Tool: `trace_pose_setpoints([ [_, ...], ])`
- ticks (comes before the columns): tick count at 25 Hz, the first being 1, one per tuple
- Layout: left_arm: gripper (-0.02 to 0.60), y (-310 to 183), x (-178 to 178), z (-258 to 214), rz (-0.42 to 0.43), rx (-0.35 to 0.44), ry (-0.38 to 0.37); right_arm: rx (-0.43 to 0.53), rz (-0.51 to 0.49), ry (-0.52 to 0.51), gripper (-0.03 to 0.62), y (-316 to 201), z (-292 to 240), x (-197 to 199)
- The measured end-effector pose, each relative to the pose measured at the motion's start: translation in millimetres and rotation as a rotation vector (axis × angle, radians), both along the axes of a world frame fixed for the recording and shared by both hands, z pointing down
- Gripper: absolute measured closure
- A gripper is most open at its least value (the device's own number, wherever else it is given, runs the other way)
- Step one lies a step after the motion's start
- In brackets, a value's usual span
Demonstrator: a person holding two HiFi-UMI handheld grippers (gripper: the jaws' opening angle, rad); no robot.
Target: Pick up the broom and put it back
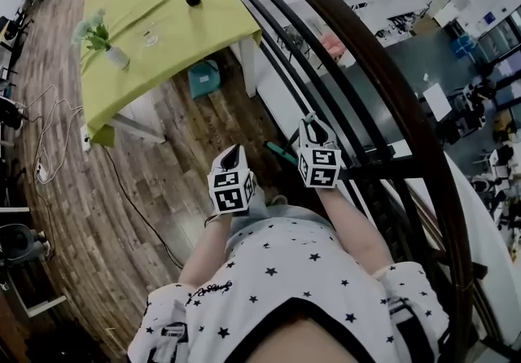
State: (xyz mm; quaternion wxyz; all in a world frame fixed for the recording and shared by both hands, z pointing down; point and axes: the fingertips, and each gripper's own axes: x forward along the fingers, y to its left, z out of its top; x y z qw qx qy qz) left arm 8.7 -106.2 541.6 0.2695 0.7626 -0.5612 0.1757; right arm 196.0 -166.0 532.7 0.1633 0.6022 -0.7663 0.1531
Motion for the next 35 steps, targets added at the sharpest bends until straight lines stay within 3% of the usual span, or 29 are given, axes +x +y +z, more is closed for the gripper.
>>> trace_pose_setpoints([
  [15, 0.571, -101, -61, 2, -0.011, 0.000, 0.009, -0.016, -0.055, 0.035, 0.516, -88, 3, -60],
  [35, 0.571, -207, -128, 22, 0.087, -0.062, -0.004, -0.088, -0.028, 0.064, 0.516, -188, 46, -136],
])
